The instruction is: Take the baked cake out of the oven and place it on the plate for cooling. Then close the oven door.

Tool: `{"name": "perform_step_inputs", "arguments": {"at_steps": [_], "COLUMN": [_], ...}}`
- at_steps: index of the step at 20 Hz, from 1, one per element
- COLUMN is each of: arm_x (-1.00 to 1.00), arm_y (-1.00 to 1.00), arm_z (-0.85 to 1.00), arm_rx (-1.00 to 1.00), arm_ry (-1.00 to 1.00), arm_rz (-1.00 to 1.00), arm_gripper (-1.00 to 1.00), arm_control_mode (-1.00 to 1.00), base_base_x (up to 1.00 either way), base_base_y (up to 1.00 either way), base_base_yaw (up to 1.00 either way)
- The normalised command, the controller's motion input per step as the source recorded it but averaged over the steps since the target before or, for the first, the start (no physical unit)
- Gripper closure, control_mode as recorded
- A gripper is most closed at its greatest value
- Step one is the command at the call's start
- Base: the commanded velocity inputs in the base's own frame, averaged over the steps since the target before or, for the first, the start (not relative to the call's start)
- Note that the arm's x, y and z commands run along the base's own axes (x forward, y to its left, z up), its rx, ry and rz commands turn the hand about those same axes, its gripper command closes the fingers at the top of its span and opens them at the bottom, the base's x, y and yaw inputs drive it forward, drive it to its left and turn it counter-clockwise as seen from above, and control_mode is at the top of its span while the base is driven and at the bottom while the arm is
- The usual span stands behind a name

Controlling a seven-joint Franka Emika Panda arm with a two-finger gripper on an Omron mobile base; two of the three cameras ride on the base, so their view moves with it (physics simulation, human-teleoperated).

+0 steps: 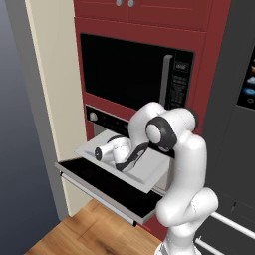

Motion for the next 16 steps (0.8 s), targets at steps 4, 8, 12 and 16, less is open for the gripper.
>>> {"name": "perform_step_inputs", "arguments": {"at_steps": [4, 8, 12, 16], "arm_x": [0.14, 0.15, 0.16, 0.21], "arm_y": [0.0, 0.0, 0.0, 0.0], "arm_z": [-0.12, -0.14, -0.09, -0.12], "arm_rx": [0.0, 0.0, 0.01, 0.01], "arm_ry": [0.0, 0.0, 0.0, 0.0], "arm_rz": [0.02, 0.02, 0.03, 0.03], "arm_gripper": [-1.0, -1.0, -1.0, -1.0], "arm_control_mode": [-1.0, -1.0, -1.0, -1.0], "base_base_x": [0.0, 0.0, 0.0, 0.0], "base_base_y": [0.0, 0.0, 0.0, 0.0], "base_base_yaw": [0.0, 0.0, 0.0, 0.0]}}
